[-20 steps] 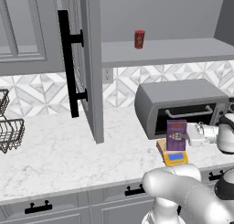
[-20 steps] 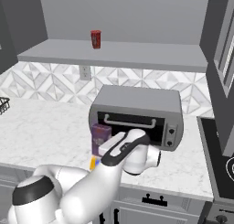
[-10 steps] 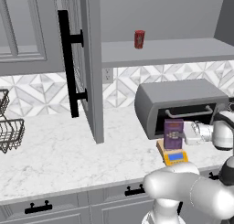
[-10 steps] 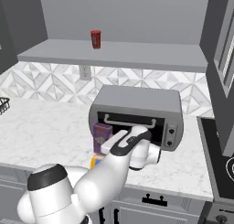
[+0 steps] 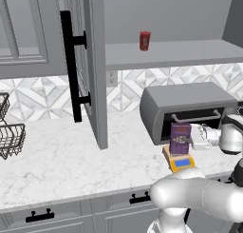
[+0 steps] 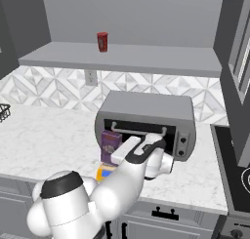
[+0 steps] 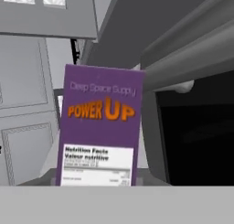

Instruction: Pick the cereal and place it on the digital scale for weighing, and close the cabinet.

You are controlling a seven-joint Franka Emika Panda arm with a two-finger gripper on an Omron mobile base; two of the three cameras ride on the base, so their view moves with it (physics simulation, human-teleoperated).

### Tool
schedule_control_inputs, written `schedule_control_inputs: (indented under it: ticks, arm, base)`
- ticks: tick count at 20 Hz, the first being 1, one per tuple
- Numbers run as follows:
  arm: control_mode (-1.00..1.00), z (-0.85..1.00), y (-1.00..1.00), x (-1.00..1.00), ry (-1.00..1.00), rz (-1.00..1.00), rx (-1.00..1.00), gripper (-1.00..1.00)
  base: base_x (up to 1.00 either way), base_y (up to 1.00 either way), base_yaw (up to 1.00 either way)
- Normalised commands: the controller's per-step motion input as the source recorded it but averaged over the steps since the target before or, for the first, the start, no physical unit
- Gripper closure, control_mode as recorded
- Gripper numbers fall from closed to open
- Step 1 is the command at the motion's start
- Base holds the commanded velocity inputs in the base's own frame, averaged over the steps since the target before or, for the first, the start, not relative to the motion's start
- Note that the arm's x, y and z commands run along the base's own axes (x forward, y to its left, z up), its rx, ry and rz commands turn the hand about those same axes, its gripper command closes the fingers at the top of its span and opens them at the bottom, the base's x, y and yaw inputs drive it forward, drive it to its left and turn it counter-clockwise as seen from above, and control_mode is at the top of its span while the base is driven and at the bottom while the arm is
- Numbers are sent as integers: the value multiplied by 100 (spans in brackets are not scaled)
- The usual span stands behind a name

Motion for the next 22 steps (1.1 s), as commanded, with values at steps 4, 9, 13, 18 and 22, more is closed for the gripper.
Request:
schedule_control_inputs:
  ticks: [4,9,13,18,22]
  arm:
    - [-100,-1,-2,0,0,0,0,100]
    - [-100,0,-6,-1,0,-2,0,-100]
    - [-100,0,0,0,0,-1,0,-100]
    - [-100,3,-6,-9,0,0,0,-100]
    - [-100,0,-3,0,0,0,0,-100]
  base:
    - [0,0,0]
    - [0,0,0]
    - [0,0,0]
    - [0,0,0]
    - [0,0,0]
